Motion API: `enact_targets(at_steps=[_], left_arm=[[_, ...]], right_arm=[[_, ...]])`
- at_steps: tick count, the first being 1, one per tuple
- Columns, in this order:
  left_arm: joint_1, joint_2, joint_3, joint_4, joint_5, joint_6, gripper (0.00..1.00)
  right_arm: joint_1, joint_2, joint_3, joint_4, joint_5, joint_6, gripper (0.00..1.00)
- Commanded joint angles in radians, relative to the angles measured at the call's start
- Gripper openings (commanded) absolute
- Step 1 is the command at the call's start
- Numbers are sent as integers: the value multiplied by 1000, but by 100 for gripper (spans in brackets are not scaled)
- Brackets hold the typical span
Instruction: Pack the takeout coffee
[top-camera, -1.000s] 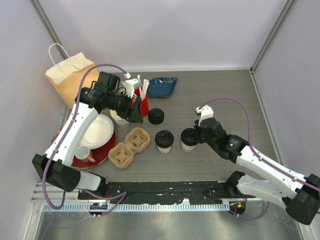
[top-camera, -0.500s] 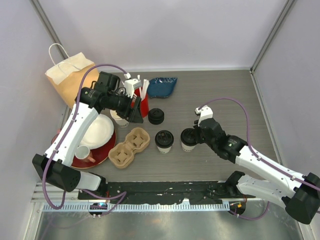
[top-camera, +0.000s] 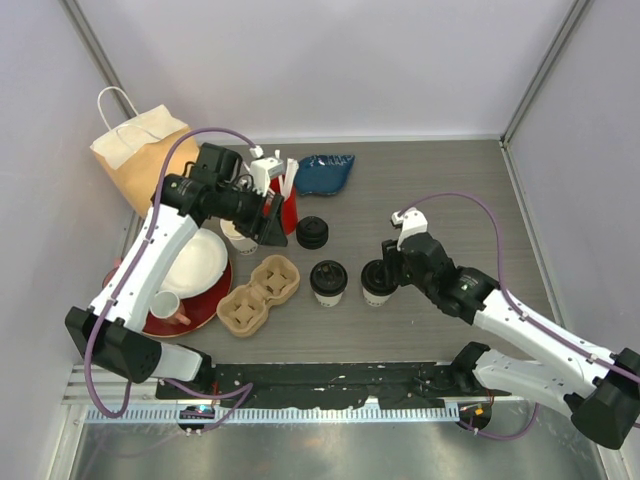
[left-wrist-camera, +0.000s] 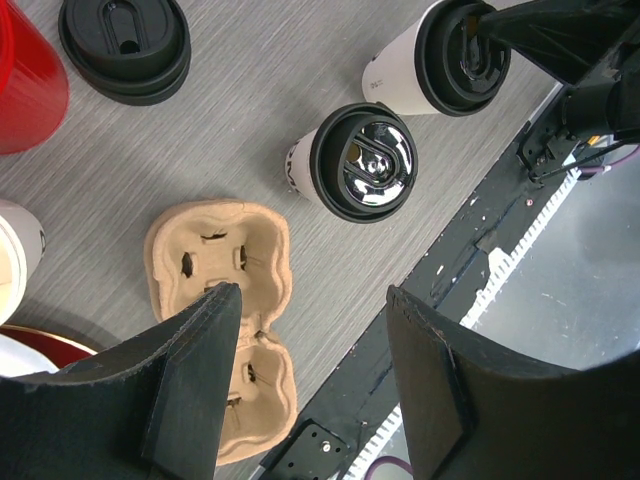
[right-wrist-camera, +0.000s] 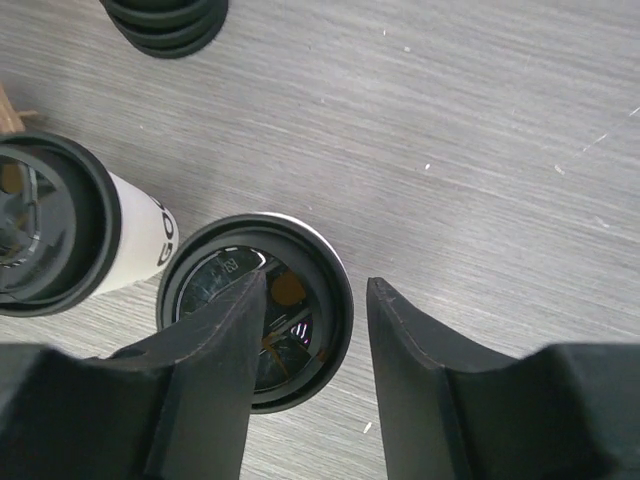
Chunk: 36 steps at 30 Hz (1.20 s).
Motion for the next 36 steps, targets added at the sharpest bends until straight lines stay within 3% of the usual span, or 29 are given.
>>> enact_targets(at_steps=[1, 5, 10, 13, 16, 21, 36], left_arm=[[-26, 21, 58, -9, -17, 11, 64], [-163, 85, 145, -44, -77, 20, 55], [-305, 214, 237, -10, -56, -59, 50], [-334, 306, 239, 113, -48, -170, 29], [-360, 432, 315, 138, -26, -222, 23], [-365, 538, 340, 188, 11, -282, 21], [-397, 537, 196, 259, 58, -304, 20]], right_arm=[[1, -13, 120, -22, 21, 43, 52], [-48, 0, 194, -96, 16, 170, 57], [-310, -2, 168, -182, -151, 256, 51], [-387, -47, 116, -182, -286, 281, 45], [-407, -78, 89, -217, -315, 299, 42], [-423, -111, 20, -219, -439, 342, 35], [-424, -125, -49, -163, -556, 370, 30]])
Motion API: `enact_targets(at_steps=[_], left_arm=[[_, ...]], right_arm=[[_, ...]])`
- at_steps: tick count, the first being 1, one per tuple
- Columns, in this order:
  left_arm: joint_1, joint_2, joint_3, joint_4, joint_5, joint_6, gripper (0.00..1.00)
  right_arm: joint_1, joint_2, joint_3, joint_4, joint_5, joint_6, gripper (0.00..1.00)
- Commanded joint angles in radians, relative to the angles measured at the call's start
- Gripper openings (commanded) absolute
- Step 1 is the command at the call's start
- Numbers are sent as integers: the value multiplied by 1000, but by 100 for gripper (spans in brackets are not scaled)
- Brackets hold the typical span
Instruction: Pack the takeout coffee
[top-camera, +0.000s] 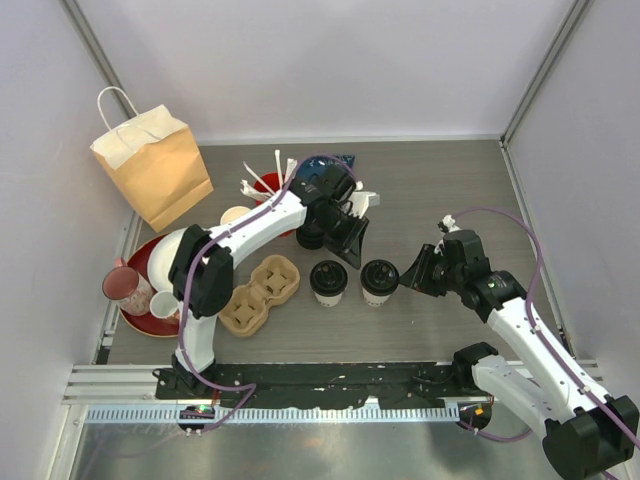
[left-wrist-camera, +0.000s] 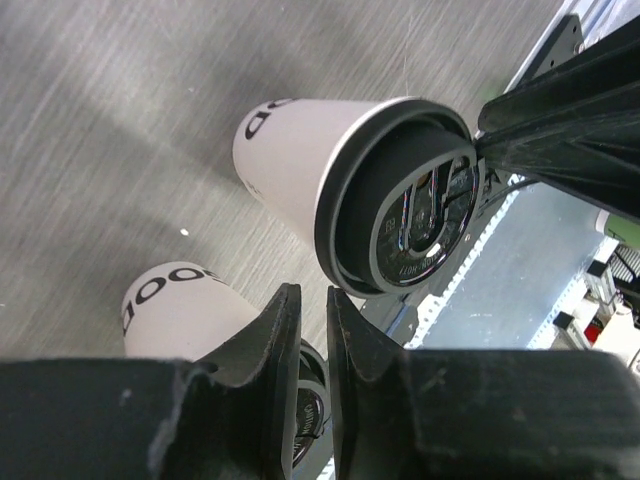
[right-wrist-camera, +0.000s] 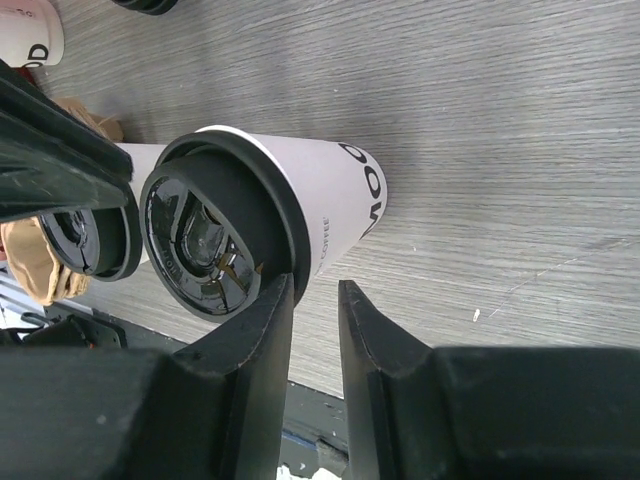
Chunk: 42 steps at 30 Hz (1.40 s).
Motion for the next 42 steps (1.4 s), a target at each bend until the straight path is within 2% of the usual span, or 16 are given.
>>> enact_targets(at_steps=[1, 15, 19, 26, 30, 38, 42], left_arm=[[-18, -46, -19, 41, 44, -12, 20], [-37, -3, -16, 57, 69, -27, 19], [-37, 12, -25, 67, 67, -30, 19], [-37, 35, -39, 74, 56, -30, 18], [-37, 50, -64, 74, 38, -33, 13], [-69, 84, -131, 94, -5, -35, 1], [-80, 116, -134, 102, -13, -42, 0]], right_arm=[[-5, -17, 7, 40, -32, 8, 30], [-5, -1, -25, 66, -29, 4, 29], [-5, 2, -51, 80, -32, 15, 23], [-5, 0, -67, 92, -45, 22, 21], [-5, 6, -73, 85, -42, 21, 21], [-5, -12, -111, 75, -8, 36, 13], [-6, 3, -132, 83, -17, 38, 10]])
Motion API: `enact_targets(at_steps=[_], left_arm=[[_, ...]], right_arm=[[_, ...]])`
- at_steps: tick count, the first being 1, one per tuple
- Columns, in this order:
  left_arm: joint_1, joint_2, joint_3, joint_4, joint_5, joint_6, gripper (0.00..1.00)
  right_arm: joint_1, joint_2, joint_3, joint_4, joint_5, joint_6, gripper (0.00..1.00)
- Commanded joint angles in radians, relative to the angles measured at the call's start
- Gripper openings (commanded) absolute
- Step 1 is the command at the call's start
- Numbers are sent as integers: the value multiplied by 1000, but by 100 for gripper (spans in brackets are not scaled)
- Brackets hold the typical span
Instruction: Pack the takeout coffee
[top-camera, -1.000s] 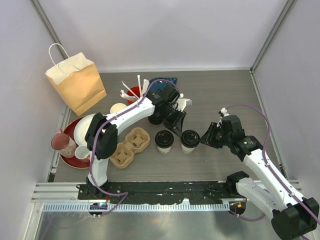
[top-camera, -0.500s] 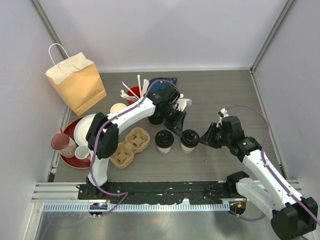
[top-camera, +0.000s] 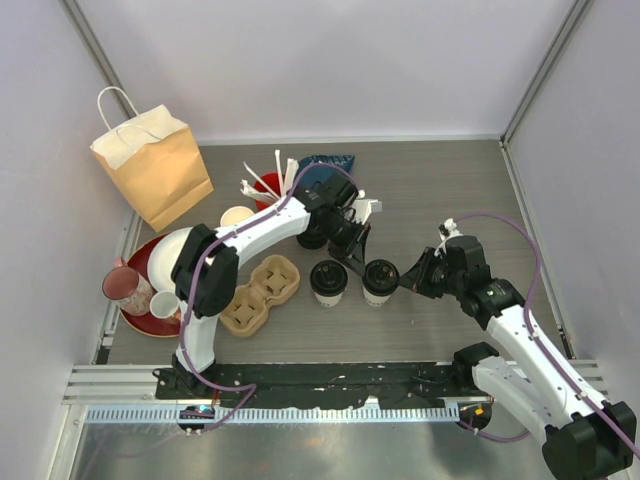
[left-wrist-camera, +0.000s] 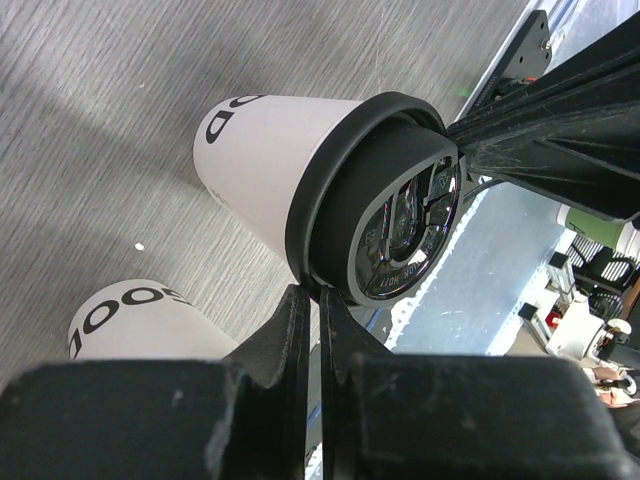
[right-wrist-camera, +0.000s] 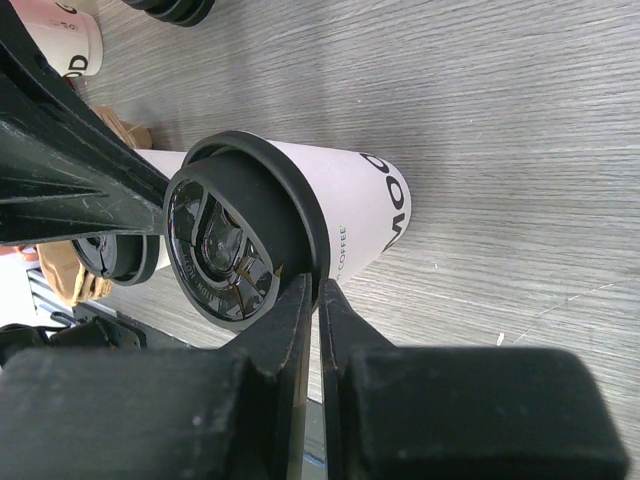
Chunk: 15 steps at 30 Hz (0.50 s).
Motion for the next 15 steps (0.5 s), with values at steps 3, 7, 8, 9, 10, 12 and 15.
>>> enact_targets(at_steps=[3, 7, 8, 9, 10, 12, 15], left_arm=[[-56, 110, -62, 24, -98, 18, 0], [-56, 118, -73, 27, -117, 21, 0], [-56, 118, -75, 27, -120, 22, 0], [-56, 115, -75, 24, -129, 25, 0], [-56, 98, -69, 21, -126, 33, 0], [-56, 65, -67, 27, -120, 39, 0], [-56, -15, -56, 35, -89, 45, 1]], right_arm=[[1, 34, -57, -25, 34, 8, 8], [1, 37, -74, -13, 54, 19, 6], [1, 40, -77, -10, 53, 20, 6], [1, 44, -83, 1, 48, 19, 6], [1, 47, -82, 2, 39, 17, 6], [1, 50, -64, 15, 25, 6, 7], [1, 50, -15, 22, 17, -24, 10]])
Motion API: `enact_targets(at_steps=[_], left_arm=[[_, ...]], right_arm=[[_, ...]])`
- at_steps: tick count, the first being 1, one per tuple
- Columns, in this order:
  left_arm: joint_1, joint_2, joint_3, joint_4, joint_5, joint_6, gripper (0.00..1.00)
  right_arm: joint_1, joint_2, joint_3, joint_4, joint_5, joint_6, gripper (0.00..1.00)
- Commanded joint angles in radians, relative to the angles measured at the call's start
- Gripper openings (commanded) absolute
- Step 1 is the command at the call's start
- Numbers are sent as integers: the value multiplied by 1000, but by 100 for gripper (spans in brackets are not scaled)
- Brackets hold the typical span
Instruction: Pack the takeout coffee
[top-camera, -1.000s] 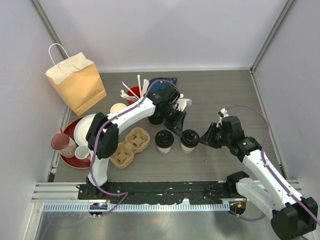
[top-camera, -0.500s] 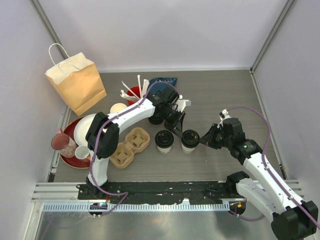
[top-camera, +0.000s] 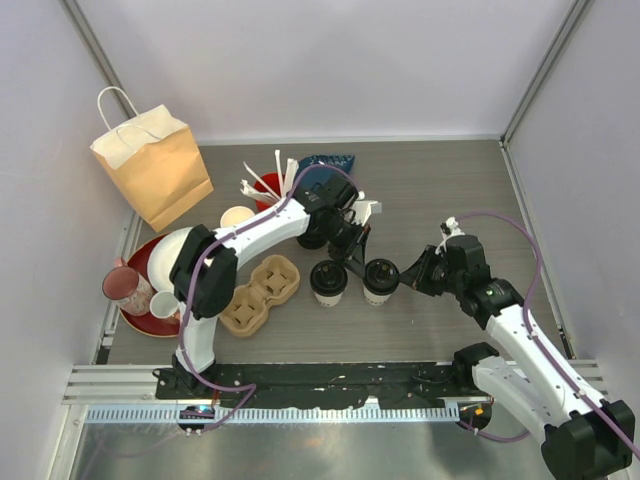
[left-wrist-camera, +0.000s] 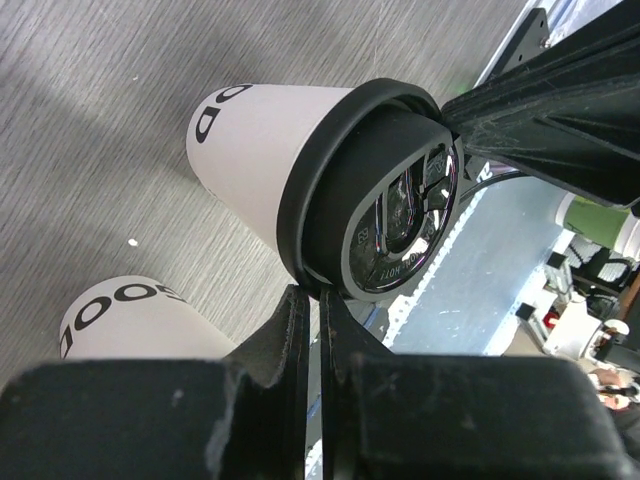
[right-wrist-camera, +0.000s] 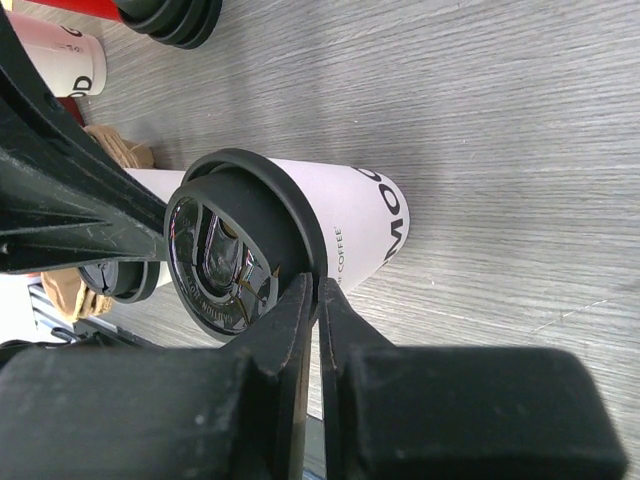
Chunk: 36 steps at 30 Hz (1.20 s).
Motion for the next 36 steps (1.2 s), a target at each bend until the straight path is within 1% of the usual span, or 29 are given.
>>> enact_targets(at_steps=[1, 4, 8, 13, 19, 21, 24, 28, 36], left_arm=[[-53, -27, -40, 29, -80, 64, 1], [-56, -81, -43, 31, -54, 65, 6], [-62, -98, -61, 23, -60, 85, 8], [-62, -118, -51, 14, -89, 107, 9], [-62, -147, -35, -9, -91, 142, 13], [-62, -159, -40, -6, -88, 153, 16], [-62, -167, -35, -8, -92, 168, 17], [-62, -173, -26, -14, -100, 179, 17], [-53, -173, 9, -34, -100, 185, 18]], right_arm=[[9, 54, 14, -21, 4, -47, 11], [9, 88, 49, -29, 15, -76, 13], [9, 122, 75, -34, 33, -105, 15], [9, 168, 146, -48, 49, -162, 17], [8, 229, 190, -64, 64, -203, 19], [6, 241, 199, -66, 76, -208, 20], [8, 244, 219, -81, 84, -222, 20], [8, 222, 256, -95, 58, -228, 21], [8, 182, 308, -135, 56, -254, 25]])
